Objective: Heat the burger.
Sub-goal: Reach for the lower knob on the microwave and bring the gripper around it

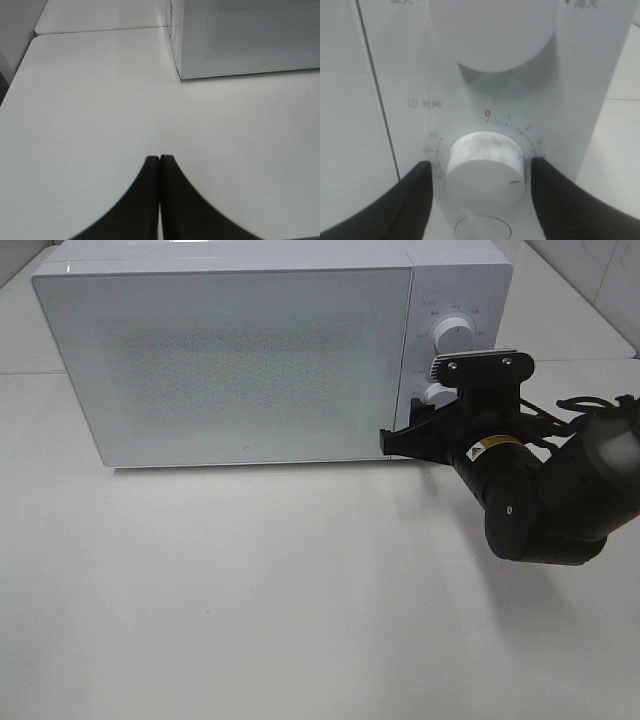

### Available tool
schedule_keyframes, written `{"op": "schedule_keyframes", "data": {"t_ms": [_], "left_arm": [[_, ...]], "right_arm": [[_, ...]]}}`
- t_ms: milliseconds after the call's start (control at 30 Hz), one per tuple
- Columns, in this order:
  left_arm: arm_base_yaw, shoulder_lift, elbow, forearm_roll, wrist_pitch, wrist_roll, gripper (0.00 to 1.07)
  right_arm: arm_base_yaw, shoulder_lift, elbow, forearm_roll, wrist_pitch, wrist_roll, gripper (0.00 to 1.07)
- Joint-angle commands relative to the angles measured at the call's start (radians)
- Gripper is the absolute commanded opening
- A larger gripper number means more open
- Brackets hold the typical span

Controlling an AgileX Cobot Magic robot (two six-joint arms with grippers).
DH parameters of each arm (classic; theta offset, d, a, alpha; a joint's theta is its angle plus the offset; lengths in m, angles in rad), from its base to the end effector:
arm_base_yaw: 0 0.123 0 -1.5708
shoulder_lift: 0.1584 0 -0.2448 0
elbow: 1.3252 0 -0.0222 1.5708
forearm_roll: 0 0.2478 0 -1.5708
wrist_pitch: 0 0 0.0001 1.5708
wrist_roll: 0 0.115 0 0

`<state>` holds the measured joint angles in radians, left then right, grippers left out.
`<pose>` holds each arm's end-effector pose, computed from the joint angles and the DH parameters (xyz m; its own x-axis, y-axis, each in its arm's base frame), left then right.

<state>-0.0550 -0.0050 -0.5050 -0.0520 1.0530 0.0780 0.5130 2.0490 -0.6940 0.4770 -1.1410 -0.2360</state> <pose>0.0533 -0.0081 0.2675 -0.4334 0.0761 -0.8980 0.1182 0.9926 0.0271 0.3229 0.1268 0.0718 -0.1481 -0.1084 -0.9830 -0.0914 0.9912 -0.0955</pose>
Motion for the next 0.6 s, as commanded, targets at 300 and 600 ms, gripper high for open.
{"op": "schedule_keyframes", "data": {"t_ms": [300,600], "left_arm": [[0.001,-0.005,0.001,-0.004,-0.012,-0.001,0.00],[0.001,-0.005,0.001,-0.004,-0.012,-0.001,0.00]], "right_arm": [[-0.001,-0.028,-0.020,-0.018,-0.059,-0.002,0.55],[-0.001,-0.028,-0.020,-0.017,-0.063,-0.002,0.27]]}}
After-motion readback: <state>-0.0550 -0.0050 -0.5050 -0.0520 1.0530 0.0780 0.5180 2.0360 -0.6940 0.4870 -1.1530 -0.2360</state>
